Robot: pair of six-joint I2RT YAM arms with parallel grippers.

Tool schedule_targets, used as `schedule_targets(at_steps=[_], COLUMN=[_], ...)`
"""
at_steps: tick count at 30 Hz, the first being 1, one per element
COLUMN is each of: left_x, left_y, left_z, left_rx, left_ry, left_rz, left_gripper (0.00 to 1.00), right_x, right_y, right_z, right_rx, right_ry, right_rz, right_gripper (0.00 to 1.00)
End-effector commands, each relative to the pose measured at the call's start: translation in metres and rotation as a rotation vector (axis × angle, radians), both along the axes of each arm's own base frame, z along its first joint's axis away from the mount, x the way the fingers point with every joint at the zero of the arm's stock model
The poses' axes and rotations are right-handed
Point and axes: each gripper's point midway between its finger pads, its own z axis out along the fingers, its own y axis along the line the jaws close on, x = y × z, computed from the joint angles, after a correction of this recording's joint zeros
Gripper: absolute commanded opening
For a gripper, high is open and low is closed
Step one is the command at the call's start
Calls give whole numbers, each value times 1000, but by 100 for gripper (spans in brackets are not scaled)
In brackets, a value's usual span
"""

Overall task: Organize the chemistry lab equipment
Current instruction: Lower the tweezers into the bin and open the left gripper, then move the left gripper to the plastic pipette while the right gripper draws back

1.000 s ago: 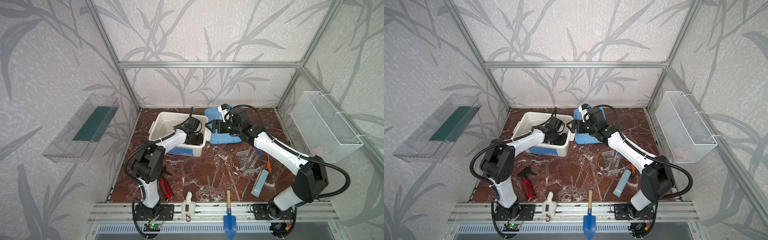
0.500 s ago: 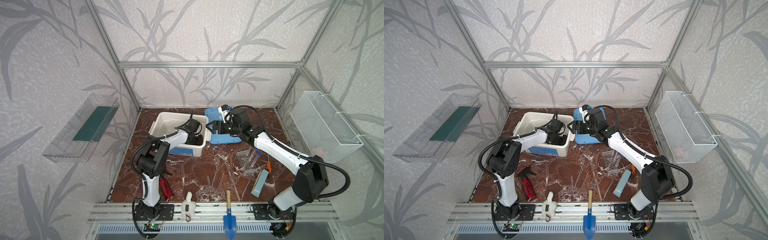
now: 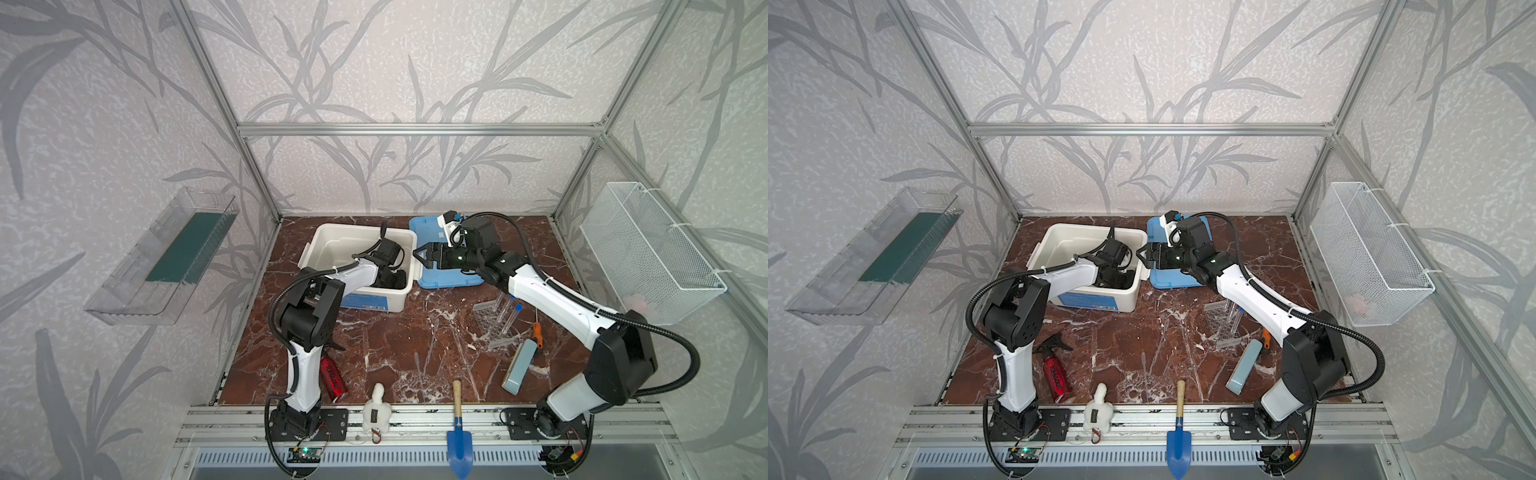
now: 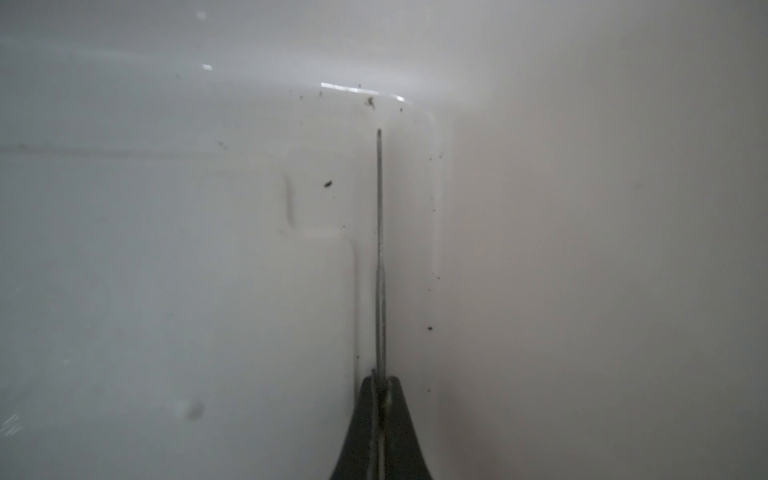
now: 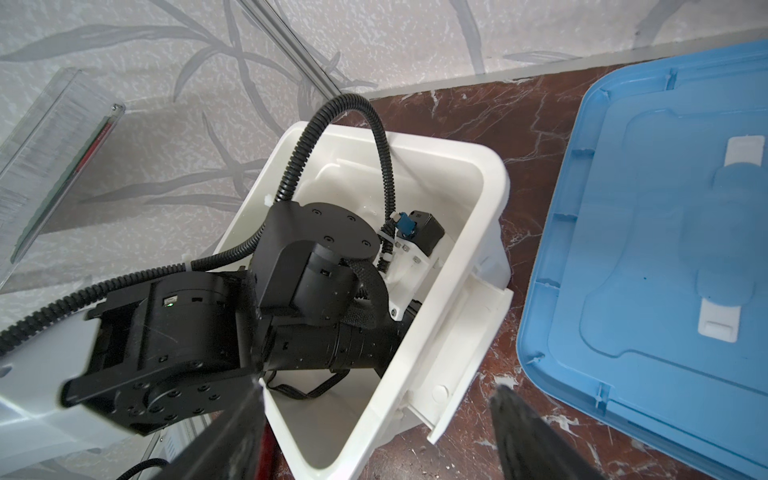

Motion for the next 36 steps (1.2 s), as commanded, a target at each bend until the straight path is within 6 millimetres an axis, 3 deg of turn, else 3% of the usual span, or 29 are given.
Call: schedule_targets(at_steps=[1, 7, 17, 23, 28, 33, 36], left_x=[6, 7, 4, -3, -19, -41, -59], left_y=[2, 5, 16, 20, 29, 38, 44], left_z=[-3, 14, 60, 113, 163, 202, 227], left_rx=[28, 36, 56, 17, -22, -58, -74], left_ry=[-10, -36, -108, -181, -250, -301, -352], left_rz=[-10, -9, 11, 24, 47, 63, 56], left_gripper=[10, 23, 35, 53, 85, 99, 99], right_x=[1, -1, -4, -9, -18, -42, -60], right_y=[-1, -3, -5, -12, -37, -60, -69], right_z=[0, 0, 3, 14, 34, 39, 31], right_rx=[0, -5, -2, -7, -43, -106, -139], right_ry=[-7, -9, -12, -34, -43, -65, -48], right_rz=[8, 7, 7, 8, 8, 22, 39], right_gripper=[84, 84, 84, 88, 99, 99, 99])
